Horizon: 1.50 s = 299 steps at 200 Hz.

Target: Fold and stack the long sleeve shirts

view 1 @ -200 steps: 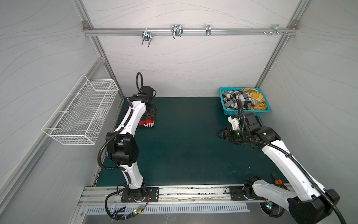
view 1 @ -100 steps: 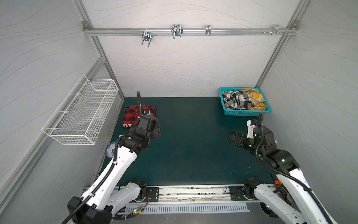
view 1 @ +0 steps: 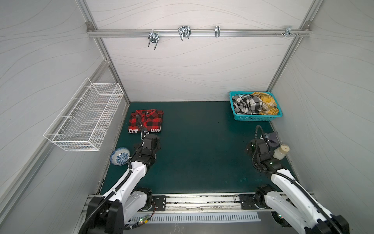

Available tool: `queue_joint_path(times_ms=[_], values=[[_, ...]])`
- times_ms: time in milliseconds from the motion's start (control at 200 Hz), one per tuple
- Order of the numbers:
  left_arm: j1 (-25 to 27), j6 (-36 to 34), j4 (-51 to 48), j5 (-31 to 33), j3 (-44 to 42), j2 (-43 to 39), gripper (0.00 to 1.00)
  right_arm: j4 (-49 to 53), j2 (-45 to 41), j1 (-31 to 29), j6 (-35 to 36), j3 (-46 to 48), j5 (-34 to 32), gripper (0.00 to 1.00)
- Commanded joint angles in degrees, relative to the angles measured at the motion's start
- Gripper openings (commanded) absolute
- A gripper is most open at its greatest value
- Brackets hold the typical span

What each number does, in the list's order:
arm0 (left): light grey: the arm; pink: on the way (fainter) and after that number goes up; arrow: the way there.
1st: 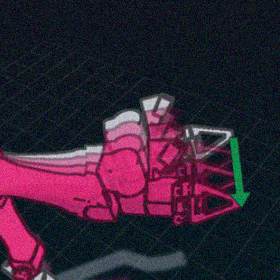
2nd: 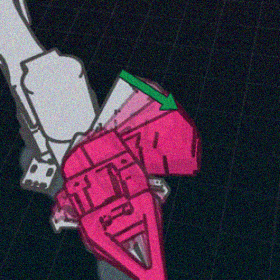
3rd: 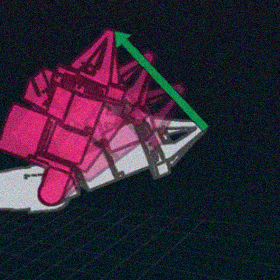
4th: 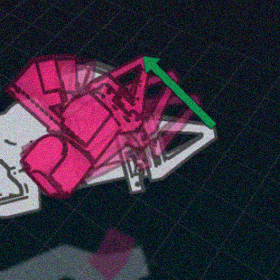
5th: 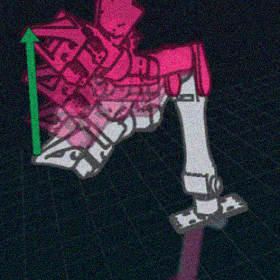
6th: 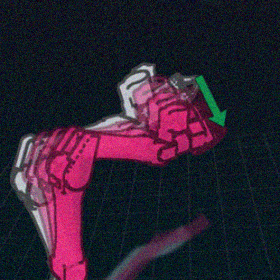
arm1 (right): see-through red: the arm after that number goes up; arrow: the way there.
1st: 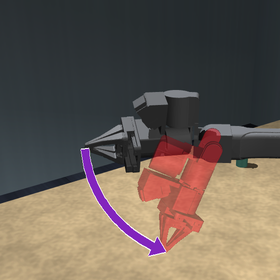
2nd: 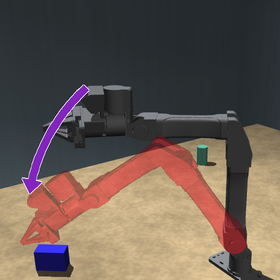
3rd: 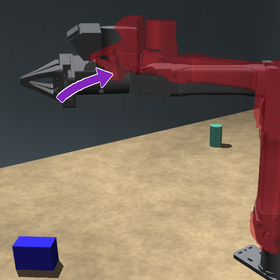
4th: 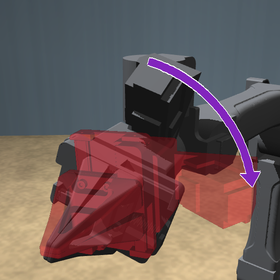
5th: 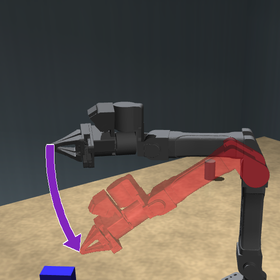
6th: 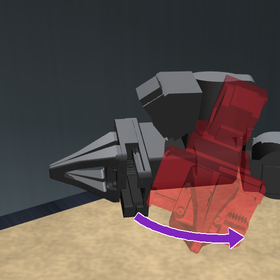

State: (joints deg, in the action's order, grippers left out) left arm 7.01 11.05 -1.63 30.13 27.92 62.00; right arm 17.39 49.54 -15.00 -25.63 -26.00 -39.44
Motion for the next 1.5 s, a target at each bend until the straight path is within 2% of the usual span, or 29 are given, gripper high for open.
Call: queue_joint_path(times_ms=[0,55,115,240,295,390,435,475,515,550,610,630,675,720,775,830,880,975,1491], values=[[-4.3,0.0,14.1,-5.4,-1.9,6.5,0.99,-13.9,6.7,5.8,2.4,0.3,-1.4,0.99],[-8.0,3.8,17.5,-9.8,-2.0,9.8,1.0,-18.2,11.1,8.8,3.4,0.5,0.5,0.99],[-11.0,4.9,18.5,-14.4,0.0,12.8,1.0,-22.9,14.5,11.5,3.7,1.0,2.7,0.99],[-11.8,2.3,29.8,-19.6,-0.4,17.0,1.0,-38.4,18.0,13.3,6.4,4.9,7.1,0.99],[-11.8,-0.4,29.9,-22.9,0.9,18.5,1.0,-46.6,20.1,13.5,8.8,6.8,10.3,0.99],[-11.8,-3.1,32.5,-23.5,1.1,19.5,1.0,-55.3,26.2,14.2,10.3,6.3,15.6,0.99],[-11.8,-3.8,38.6,-23.1,-0.9,20.7,1.0,-60.0,30.6,14.6,10.4,5.9,19.2,0.99],[-11.9,-4.6,47.8,-23.3,-3.9,23.3,0.99,-64.7,33.8,14.2,14.2,5.7,22.9,0.99],[-11.5,-6.5,48.4,-27.8,-4.7,24.8,1.0,-61.0,33.4,13.1,17.1,4.1,27.6,0.99],[-10.5,-7.5,53.5,-25.8,-5.0,27.5,0.99,-65.0,36.0,11.2,20.0,4.1,27.7,0.99],[-10.3,-7.2,45.6,-26.2,-2.9,25.9,0.99,-73.2,41.7,10.2,23.3,4.9,30.9,0.99],[-10.3,-7.2,46.2,-26.2,-2.9,25.9,0.99,-71.6,41.7,10.3,23.1,4.5,31.4,0.99],[-10.3,-7.6,51.4,-25.9,-3.9,27.6,0.99,-61.2,39.3,10.6,22.0,1.1,31.7,0.99],[-10.3,-7.4,48.4,-26.1,-3.5,26.8,0.99,-67.7,41.7,9.8,23.5,2.0,30.5,0.99],[-10.3,-7.3,47.2,-26.2,-3.1,26.4,0.99,-61.8,39.6,10.0,22.5,1.0,30.9,0.99],[-10.3,-7.5,50.5,-25.9,-3.9,27.2,0.99,-66.9,41.1,9.9,23.3,2.1,30.7,0.99],[-9.9,-7.7,49.4,-25.3,-3.7,26.9,0.99,-63.0,39.7,9.7,23.1,1.6,30.5,0.99],[-6.2,-9.4,49.3,-17.2,-3.5,26.8,0.99,-64.2,40.5,8.8,24.2,1.3,29.4,0.99],[-7.3,-9.0,47.8,-20.0,-2.7,27.2,1.0,-63.2,40.3,8.8,23.9,1.0,29.3,0.99]])
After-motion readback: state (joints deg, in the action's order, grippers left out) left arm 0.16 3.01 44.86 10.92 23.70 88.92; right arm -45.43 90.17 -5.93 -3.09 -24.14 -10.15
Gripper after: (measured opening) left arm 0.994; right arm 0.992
